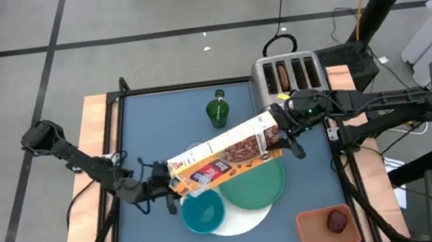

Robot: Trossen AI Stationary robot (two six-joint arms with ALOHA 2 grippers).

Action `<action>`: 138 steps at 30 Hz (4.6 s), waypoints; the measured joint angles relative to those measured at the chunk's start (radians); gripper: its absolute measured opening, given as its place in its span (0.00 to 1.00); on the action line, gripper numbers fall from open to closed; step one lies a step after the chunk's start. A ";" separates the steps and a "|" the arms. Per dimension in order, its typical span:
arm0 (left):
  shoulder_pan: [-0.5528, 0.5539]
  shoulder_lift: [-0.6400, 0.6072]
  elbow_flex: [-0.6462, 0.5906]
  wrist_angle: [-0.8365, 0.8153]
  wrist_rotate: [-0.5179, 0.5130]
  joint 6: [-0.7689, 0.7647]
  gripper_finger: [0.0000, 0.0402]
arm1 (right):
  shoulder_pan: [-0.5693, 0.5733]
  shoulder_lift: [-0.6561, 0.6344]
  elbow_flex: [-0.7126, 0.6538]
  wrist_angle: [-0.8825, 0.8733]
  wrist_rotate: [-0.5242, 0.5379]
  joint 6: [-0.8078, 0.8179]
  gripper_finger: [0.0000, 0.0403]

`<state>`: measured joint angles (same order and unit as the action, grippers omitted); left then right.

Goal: Arrange a breakfast setting
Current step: Pour the cereal from the cereal box into the blue bowl

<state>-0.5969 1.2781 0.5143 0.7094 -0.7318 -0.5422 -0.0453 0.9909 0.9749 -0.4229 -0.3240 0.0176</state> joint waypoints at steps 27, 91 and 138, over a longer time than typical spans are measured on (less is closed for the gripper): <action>-0.080 0.124 0.049 -0.162 0.028 -0.311 0.37 | 0.020 -0.098 0.000 -0.036 -0.061 -0.015 0.44; -0.197 -0.326 0.047 -0.624 0.049 -0.351 0.37 | 0.145 0.144 0.249 -0.276 0.065 -0.278 0.44; -0.196 -0.344 0.048 -0.632 0.022 -0.278 0.37 | 0.139 0.198 0.321 -0.273 0.086 -0.342 0.44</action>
<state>-0.7933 0.9344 0.5621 0.0772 -0.7094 -0.8203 0.0937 1.1888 1.2961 -0.6957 -0.2382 -0.3243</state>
